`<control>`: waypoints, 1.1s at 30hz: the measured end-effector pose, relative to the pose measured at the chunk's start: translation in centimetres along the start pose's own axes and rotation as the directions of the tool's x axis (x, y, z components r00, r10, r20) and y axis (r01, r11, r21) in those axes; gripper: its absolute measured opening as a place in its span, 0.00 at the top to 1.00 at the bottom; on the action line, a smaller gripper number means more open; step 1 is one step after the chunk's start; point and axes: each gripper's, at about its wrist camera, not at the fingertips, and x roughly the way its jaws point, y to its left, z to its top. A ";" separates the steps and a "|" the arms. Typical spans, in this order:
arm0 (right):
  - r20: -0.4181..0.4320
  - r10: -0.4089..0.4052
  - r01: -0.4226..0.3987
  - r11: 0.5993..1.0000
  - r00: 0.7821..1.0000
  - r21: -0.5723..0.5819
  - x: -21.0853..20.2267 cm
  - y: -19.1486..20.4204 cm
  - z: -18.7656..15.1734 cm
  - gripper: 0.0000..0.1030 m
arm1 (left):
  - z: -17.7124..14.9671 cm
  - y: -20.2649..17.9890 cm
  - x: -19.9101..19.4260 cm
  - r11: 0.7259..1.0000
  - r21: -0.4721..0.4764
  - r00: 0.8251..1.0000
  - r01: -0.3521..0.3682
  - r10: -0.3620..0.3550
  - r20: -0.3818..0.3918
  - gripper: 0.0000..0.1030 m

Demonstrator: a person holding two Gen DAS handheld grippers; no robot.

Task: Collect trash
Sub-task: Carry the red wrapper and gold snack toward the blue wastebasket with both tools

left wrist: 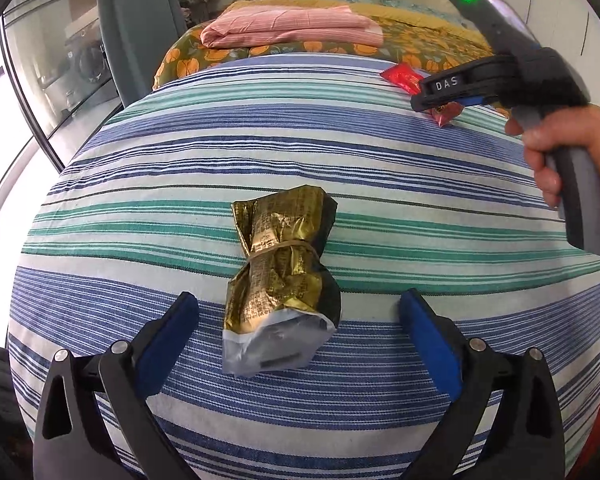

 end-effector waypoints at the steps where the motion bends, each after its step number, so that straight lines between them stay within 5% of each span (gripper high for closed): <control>1: -0.006 0.004 -0.004 1.000 1.000 0.010 0.1 -0.2 0.0 0.73 | -0.1 -0.1 -0.1 1.000 0.000 1.000 0.000 0.000 0.001 0.04; 8: 0.028 0.085 -0.085 0.996 0.996 -0.009 -4.4 0.2 -4.0 0.74 | -0.1 0.0 0.0 1.000 0.001 1.000 0.001 -0.001 0.002 0.04; 13: 0.001 0.144 -0.144 0.988 0.990 -0.053 -9.4 1.8 -11.3 0.74 | -0.1 0.0 0.0 1.000 0.001 1.000 0.002 -0.002 0.002 0.04; 19: -0.009 0.113 -0.113 0.991 0.994 -0.067 -11.6 3.0 -17.6 0.74 | -0.1 0.0 -0.1 1.000 0.000 1.000 0.002 -0.002 0.002 0.04; 23: 0.019 0.128 -0.128 0.992 0.992 -0.002 -11.5 2.7 -19.4 0.64 | -0.1 0.0 -0.1 1.000 0.000 1.000 0.002 -0.002 0.002 0.04; 25: 0.046 0.128 -0.129 0.992 0.991 0.005 -11.7 2.9 -20.0 0.46 | -0.1 0.1 -0.1 1.000 -0.003 1.000 0.006 -0.006 0.002 0.04; 27: 0.072 0.120 -0.121 0.993 0.990 0.012 -11.9 3.3 -20.8 0.40 | -0.3 0.0 -0.2 1.000 -0.002 1.000 0.004 -0.004 0.001 0.04; 33: 0.074 0.155 -0.159 0.985 0.985 0.060 -12.6 2.4 -21.2 0.39 | -1.3 0.6 -1.2 0.996 0.070 0.998 0.063 -0.061 -0.036 0.04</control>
